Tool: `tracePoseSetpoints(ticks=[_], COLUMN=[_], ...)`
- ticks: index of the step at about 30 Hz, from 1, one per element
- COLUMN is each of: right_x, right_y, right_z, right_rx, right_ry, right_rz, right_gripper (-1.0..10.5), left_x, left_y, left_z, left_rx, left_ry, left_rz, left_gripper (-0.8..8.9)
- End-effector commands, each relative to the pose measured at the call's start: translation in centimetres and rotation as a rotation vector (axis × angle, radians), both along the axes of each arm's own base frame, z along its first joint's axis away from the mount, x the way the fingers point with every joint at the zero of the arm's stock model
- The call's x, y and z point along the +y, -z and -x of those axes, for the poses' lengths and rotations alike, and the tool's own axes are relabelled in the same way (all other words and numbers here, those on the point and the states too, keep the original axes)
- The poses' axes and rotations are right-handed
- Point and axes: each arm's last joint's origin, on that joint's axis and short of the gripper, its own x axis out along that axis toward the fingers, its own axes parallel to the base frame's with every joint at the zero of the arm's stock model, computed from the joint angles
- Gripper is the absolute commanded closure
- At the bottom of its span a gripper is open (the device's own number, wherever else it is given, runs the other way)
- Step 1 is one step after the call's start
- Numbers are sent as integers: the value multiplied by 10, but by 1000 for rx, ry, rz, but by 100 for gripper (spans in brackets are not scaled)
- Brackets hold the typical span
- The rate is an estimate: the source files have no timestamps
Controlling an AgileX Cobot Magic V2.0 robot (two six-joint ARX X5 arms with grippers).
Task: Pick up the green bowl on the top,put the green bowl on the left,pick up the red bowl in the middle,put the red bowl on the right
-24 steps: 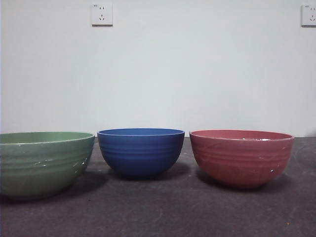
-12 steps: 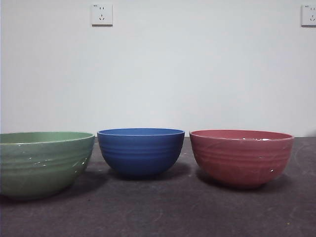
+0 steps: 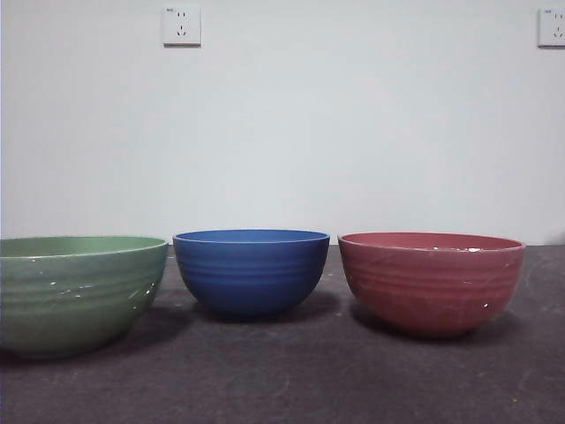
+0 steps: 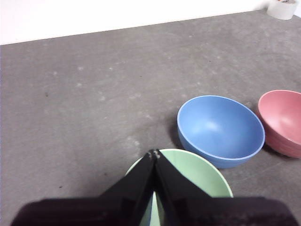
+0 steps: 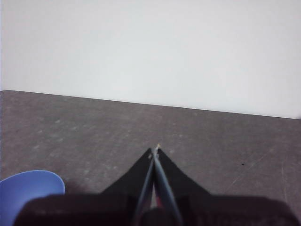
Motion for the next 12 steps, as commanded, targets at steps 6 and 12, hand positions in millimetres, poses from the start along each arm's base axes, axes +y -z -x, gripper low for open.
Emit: tracePoseSetpoints(ticks=[6,12], right_x=[0,0], right_y=[3,4], right_z=[0,0], right_rx=[14,25], right_ry=[6,6], right_rz=[4,9], right_gripper=[942,942], left_x=[19,25], left_y=[-9,31], left_z=[53,46], left_rx=[-273,-323], left_ry=[-93,-257], left_rz=[-33,-79], left_gripper=[817,817])
